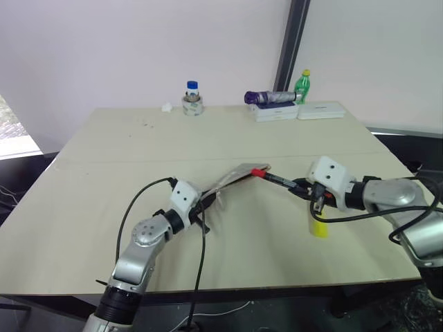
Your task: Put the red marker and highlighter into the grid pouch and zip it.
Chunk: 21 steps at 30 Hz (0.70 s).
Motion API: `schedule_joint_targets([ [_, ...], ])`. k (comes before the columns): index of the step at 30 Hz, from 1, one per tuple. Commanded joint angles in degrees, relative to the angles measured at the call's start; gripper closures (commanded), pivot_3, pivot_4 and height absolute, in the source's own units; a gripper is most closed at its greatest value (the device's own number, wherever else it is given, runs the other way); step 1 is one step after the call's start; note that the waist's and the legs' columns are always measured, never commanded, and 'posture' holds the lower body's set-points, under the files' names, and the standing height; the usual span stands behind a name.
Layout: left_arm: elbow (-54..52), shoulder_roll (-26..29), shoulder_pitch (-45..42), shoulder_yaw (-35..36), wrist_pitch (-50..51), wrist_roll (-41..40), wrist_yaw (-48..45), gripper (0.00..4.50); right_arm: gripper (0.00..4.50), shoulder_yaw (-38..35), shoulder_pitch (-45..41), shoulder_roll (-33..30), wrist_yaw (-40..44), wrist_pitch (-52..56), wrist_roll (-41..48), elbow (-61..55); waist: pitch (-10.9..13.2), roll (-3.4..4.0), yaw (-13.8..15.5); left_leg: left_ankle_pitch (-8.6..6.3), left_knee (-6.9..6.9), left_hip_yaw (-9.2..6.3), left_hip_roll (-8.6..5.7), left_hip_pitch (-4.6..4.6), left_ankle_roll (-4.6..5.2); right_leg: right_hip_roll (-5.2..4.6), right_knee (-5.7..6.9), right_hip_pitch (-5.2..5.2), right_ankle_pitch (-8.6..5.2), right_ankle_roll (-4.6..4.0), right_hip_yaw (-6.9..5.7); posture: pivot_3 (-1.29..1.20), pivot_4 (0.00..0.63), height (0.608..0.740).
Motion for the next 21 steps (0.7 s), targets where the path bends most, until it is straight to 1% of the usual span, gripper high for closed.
schedule_joint_targets([
  [1, -2.9, 0.3, 0.0, 0.0, -0.3, -0.5, -0.3, 4.5, 4.1, -0.3, -1.2, -0.4, 0.4, -1.3, -0.9, -0.2, 0.0, 0.0, 0.0, 0.0, 0.0, 0.0, 0.0, 0.0, 0.0, 0.0, 0.0, 0.0, 0.0, 0.0, 0.0, 0.0, 0.15, 0.74],
  [8, -3.3, 0.4, 0.2, -0.2, -0.1, -0.5, -0.6, 4.5, 4.1, 0.2, -1.0, -0.2, 1.1, -1.7, -1.8, -0.3, 0.0, 0.0, 0.0, 0.0, 0.0, 0.0, 0.0, 0.0, 0.0, 0.0, 0.0, 0.0, 0.0, 0.0, 0.0, 0.0, 0.15, 0.74],
  [13, -3.7, 1.5, 0.0, -1.9, -1.0, 0.4, -2.4, 4.5, 4.1, 2.6, -1.3, -1.6, 2.9, -4.0, -4.2, -1.0, 0.0, 0.0, 0.0, 0.0, 0.0, 0.0, 0.0, 0.0, 0.0, 0.0, 0.0, 0.0, 0.0, 0.0, 0.0, 0.0, 0.15, 0.74],
  [17, -4.8, 4.3, 0.3, -4.9, -2.3, 1.3, -6.7, 4.5, 4.1, 7.5, -2.3, -4.3, 6.4, -9.0, -9.2, -2.2, 0.0, 0.0, -0.1, 0.0, -0.01, 0.01, 0.0, 0.0, 0.0, 0.0, 0.0, -0.01, 0.0, 0.0, 0.0, 0.0, 0.15, 0.74],
  [21, -5.4, 7.3, 0.8, -6.9, -4.0, 2.0, -10.6, 4.5, 4.1, 9.9, -2.9, -4.7, 9.2, -12.0, -10.9, -3.0, 0.0, 0.0, -0.1, 0.0, -0.02, 0.01, 0.01, 0.0, -0.01, 0.0, 0.0, -0.02, 0.0, 0.0, 0.01, 0.0, 0.15, 0.74],
])
